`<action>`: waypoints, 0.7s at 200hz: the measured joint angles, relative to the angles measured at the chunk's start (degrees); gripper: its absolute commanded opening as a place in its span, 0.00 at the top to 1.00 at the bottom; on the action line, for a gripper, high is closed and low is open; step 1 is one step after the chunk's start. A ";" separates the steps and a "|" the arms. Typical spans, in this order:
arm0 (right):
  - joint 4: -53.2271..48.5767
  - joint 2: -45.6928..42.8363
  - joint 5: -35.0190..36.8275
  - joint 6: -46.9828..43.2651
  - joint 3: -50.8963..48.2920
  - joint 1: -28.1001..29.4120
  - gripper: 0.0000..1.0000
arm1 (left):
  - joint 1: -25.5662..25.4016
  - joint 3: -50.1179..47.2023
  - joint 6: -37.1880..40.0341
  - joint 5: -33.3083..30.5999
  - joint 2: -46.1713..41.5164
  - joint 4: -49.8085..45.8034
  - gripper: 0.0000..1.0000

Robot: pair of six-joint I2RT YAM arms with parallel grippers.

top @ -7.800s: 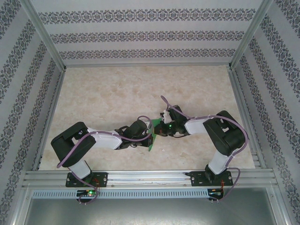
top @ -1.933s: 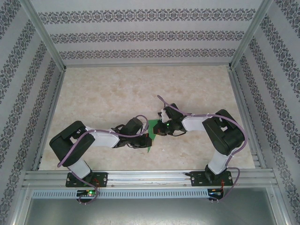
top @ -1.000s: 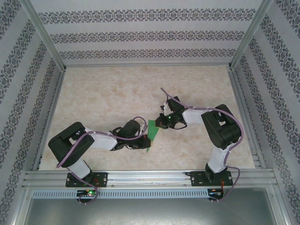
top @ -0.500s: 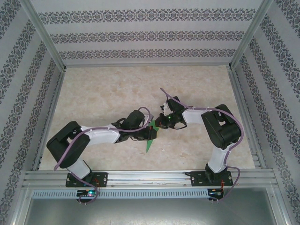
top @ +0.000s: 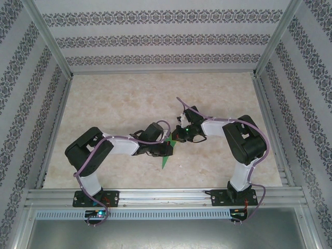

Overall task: Fold a paper plane with a square sheet of paper (fold left side to right side)
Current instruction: Fold the wing for the fifth time at the center of the table.

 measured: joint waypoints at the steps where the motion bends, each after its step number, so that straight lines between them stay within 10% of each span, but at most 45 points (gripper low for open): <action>1: -0.02 0.00 0.00 0.00 0.00 0.00 1.00 | 0.02 -0.02 0.00 0.00 0.00 0.00 0.99; 140: -2.62 0.79 0.15 -1.64 1.73 0.00 1.00 | 0.22 -4.50 0.46 0.22 -1.49 4.37 0.98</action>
